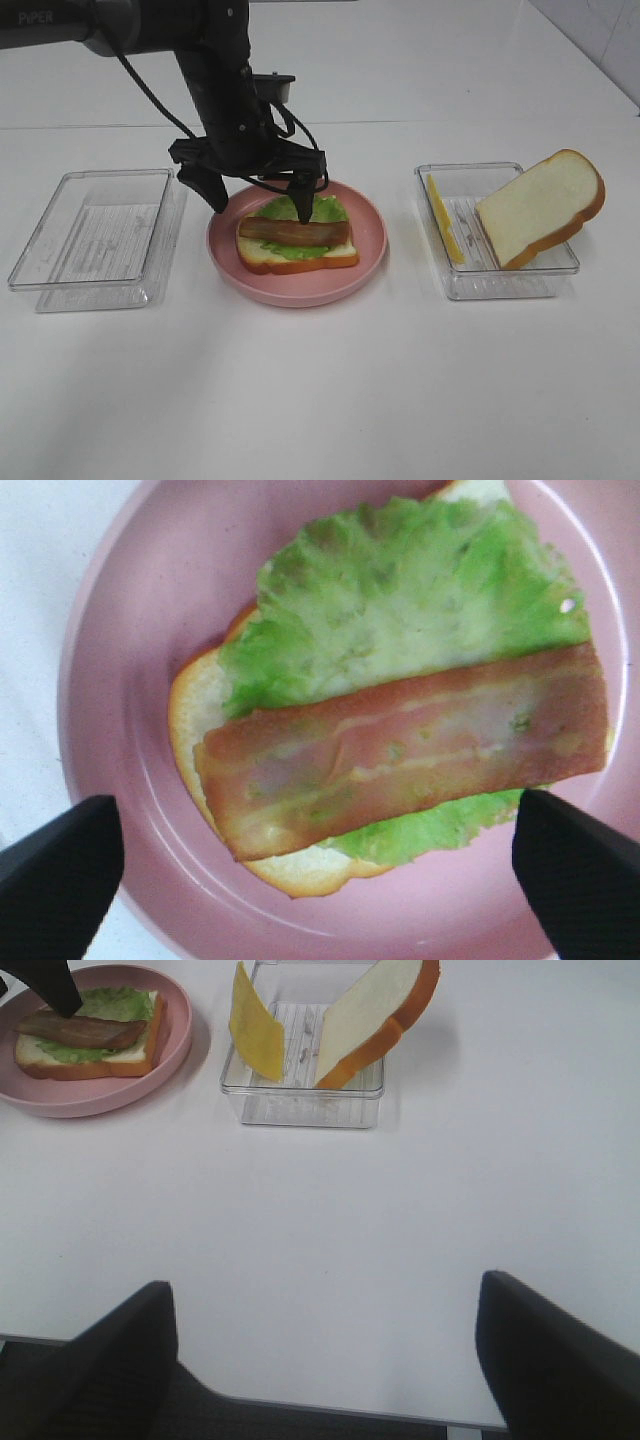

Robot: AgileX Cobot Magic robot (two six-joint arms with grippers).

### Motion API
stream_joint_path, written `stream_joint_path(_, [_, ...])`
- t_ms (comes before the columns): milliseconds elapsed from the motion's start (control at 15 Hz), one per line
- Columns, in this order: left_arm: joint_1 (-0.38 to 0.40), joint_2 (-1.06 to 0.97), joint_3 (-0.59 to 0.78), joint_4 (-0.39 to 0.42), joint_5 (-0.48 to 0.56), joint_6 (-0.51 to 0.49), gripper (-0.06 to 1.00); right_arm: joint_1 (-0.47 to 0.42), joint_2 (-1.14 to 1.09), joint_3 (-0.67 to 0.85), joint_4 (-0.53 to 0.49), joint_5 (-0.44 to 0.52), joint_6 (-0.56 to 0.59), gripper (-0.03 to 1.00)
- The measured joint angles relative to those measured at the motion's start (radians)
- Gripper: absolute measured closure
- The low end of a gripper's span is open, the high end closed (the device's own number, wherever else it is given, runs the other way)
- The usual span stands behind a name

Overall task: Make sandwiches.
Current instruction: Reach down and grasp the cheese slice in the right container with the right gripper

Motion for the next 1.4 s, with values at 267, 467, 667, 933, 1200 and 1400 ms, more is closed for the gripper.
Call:
stream_joint_path(267, [0.007,-0.142,-0.015,0.005,0.126,0.022,-0.04,0.000,0.000,0.000,0.000,0.000,0.000,0.17])
stream_joint_path(467, [0.095,-0.188,-0.034,0.005,0.133,0.059,-0.04,0.000,0.000,0.000,0.000,0.000,0.000,0.17])
stream_joint_path(667, [0.243,-0.241,-0.036,0.012,0.134,0.067,-0.04,0.000,0.000,0.000,0.000,0.000,0.000,0.17])
stream_joint_path(933, [0.456,-0.319,-0.037,0.016,0.134,0.091,-0.04,0.000,0.000,0.000,0.000,0.000,0.000,0.17])
stream_joint_path(1200, [0.506,-0.485,0.133,0.017,0.132,0.142,-0.04,0.000,0.000,0.000,0.000,0.000,0.000,0.17])
stream_joint_path(1400, [0.506,-0.731,0.387,0.018,0.132,0.152,-0.04,0.000,0.000,0.000,0.000,0.000,0.000,0.17])
